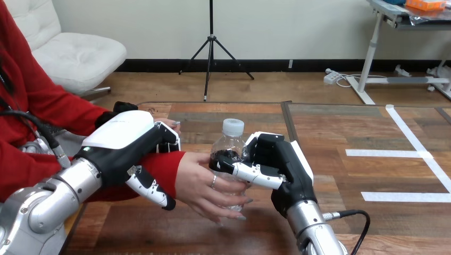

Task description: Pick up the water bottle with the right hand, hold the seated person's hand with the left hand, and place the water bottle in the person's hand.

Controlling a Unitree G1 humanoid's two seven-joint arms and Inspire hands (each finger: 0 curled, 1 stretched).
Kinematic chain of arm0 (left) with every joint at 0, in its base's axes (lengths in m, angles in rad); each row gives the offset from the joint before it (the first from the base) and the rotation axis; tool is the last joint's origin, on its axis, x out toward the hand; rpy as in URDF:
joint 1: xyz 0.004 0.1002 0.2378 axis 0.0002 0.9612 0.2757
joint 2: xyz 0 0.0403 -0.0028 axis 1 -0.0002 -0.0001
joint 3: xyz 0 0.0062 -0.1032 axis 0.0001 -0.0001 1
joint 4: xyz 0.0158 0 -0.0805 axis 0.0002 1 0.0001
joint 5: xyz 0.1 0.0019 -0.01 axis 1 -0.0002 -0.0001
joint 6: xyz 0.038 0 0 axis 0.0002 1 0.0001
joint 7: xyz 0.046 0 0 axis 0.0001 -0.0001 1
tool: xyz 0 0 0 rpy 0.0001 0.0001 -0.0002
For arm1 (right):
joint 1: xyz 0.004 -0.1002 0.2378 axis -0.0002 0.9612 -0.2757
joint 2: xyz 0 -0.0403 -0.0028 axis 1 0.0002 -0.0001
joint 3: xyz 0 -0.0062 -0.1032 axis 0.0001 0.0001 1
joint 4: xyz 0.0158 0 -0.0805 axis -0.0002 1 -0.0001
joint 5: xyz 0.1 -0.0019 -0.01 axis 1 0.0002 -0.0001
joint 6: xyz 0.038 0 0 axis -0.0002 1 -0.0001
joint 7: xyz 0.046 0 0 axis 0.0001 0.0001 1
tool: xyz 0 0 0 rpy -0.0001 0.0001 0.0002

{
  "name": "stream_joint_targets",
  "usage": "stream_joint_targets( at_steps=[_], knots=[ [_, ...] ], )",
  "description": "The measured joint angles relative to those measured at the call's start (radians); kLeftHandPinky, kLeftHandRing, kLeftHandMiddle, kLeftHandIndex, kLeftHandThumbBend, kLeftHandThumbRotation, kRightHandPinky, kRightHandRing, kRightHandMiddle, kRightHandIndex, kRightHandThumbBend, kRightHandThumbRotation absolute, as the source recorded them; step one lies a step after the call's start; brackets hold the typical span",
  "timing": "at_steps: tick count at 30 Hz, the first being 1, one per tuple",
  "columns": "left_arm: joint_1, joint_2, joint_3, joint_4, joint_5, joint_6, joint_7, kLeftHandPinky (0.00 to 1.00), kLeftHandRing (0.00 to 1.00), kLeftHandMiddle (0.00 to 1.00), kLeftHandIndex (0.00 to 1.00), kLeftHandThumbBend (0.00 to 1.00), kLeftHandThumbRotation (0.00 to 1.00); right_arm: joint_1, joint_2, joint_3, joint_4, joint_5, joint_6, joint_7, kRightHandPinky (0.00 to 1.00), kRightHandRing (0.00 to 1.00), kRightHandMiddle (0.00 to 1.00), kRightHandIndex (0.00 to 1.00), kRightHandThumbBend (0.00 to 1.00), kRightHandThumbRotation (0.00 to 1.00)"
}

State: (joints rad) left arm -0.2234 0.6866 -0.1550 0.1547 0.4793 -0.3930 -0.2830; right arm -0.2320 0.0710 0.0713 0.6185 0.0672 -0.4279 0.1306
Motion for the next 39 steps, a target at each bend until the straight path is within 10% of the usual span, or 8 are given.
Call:
stream_joint_targets(
  at_steps=[39],
  knots=[
    [0.000,-0.004,0.020,-0.030,-0.022,0.004,-0.002,0.23,0.29,0.37,0.39,0.98,0.00,-0.002,0.000,0.022,-0.065,0.010,-0.001,-0.020,0.10,0.15,0.21,0.24,0.65,0.00]
  ],
)
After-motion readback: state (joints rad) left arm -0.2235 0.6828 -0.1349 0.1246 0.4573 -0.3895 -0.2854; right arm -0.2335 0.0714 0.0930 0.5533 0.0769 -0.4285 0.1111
